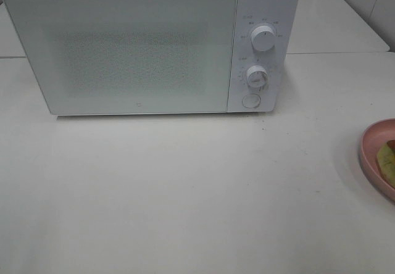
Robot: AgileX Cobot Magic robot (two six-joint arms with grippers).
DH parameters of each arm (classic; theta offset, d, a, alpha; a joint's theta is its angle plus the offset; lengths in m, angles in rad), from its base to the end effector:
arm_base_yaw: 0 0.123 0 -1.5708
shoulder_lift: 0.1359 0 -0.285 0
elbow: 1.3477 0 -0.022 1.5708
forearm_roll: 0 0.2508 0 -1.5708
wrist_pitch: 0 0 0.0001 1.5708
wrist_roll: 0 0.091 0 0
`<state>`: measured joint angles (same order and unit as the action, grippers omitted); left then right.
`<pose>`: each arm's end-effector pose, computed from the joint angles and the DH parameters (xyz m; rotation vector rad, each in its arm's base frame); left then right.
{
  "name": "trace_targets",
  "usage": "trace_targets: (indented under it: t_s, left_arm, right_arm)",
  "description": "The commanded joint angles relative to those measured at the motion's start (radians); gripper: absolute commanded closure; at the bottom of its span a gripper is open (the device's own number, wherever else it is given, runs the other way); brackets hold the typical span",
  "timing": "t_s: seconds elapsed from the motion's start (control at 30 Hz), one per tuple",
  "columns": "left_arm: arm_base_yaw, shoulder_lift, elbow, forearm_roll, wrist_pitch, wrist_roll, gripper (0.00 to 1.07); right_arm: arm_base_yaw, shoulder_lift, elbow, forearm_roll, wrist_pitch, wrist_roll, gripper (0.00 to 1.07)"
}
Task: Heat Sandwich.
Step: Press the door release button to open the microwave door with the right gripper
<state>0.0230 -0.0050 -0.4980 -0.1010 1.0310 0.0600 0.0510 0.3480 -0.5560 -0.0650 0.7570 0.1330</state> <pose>-0.0042 -0.0080 0.2795 0.0402 2.0078 -0.0672 0.0628 -0.0009 0.3091 0.0634 2.0303 0.0408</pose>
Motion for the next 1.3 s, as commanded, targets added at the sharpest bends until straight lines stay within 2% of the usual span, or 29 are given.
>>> trace_targets:
  t_s: [0.03, 0.47, 1.3]
  left_arm:
    - [-0.006, -0.026, 0.003, -0.005, -0.002, 0.003, 0.05]
    - [-0.006, -0.026, 0.003, -0.005, -0.002, 0.003, 0.05]
    - [-0.006, -0.026, 0.003, -0.005, -0.002, 0.003, 0.05]
  right_arm:
    - [-0.001, 0.019, -0.004, -0.005, -0.04, 0.001, 0.31]
    - [-0.001, 0.3, -0.004, -0.005, -0.286, 0.001, 0.31]
    - [-0.001, 0.692, 0.012, -0.002, -0.774, 0.002, 0.31]
